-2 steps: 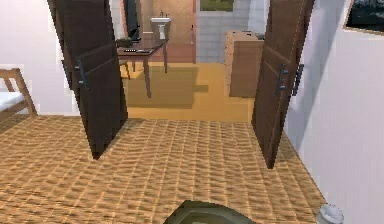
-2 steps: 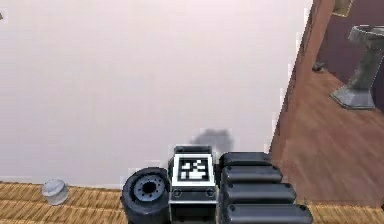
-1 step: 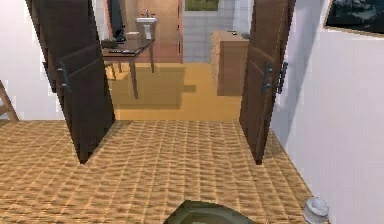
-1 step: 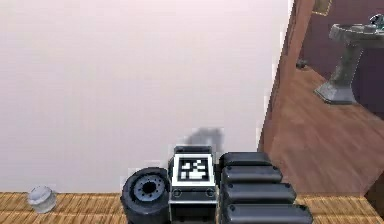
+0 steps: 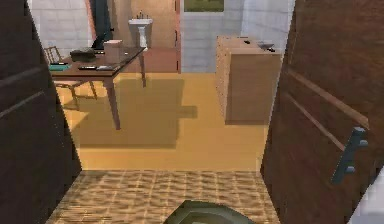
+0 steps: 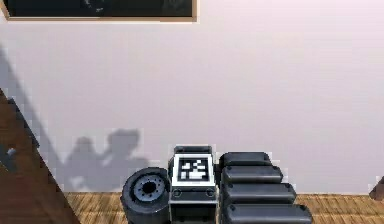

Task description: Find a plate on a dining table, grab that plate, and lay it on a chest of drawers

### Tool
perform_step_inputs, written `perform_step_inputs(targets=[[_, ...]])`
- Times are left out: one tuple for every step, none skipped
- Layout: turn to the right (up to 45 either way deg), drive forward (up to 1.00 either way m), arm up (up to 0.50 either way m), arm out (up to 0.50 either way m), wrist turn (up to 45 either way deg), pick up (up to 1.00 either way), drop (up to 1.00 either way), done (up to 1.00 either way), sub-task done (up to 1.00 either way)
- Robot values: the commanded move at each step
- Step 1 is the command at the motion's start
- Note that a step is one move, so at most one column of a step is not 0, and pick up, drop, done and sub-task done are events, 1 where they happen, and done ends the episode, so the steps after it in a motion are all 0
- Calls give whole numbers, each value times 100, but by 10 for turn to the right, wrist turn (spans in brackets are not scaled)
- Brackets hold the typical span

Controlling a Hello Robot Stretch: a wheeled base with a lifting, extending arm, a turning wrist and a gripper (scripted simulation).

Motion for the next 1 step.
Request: perform_step_inputs(targets=[[0,100,0,0,0,0,0,0,0]])
